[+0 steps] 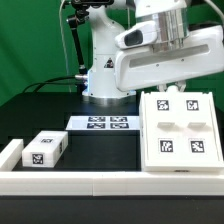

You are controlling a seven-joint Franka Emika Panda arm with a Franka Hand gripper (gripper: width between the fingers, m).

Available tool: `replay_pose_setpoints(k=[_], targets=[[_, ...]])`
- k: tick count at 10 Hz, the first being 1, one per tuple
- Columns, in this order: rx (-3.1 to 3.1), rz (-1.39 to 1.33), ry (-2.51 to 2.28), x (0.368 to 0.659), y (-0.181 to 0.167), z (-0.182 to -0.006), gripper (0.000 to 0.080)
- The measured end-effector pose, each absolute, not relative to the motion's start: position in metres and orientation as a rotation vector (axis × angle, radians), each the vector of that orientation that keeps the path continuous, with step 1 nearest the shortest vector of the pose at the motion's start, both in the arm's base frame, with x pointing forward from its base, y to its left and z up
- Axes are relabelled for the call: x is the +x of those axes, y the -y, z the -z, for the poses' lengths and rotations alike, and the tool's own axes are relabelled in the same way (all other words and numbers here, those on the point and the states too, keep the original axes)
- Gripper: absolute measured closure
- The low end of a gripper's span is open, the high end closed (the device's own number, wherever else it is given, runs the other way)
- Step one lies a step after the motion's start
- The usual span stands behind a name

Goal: Assemble cabinet

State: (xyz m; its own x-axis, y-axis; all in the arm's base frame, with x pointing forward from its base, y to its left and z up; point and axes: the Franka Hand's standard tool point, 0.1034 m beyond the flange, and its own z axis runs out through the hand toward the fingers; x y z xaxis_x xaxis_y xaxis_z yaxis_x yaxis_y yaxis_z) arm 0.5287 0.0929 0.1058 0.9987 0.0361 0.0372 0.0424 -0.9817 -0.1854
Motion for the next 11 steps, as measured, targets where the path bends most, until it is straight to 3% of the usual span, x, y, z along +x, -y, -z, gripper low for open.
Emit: replay_pose_setpoints(k=[1, 6, 10, 11], targets=[[-2.947, 0.020, 0.055, 0.534, -0.093, -0.113, 0.0797], [-2.950, 0.015, 0.087, 0.530, -0.083, -0.112, 0.0797], [-2.937, -0.051, 0.137, 0.559, -0.090, -0.146, 0.0797], [-2.936, -0.043, 0.138, 0.561, -0.090, -0.146, 0.0797]])
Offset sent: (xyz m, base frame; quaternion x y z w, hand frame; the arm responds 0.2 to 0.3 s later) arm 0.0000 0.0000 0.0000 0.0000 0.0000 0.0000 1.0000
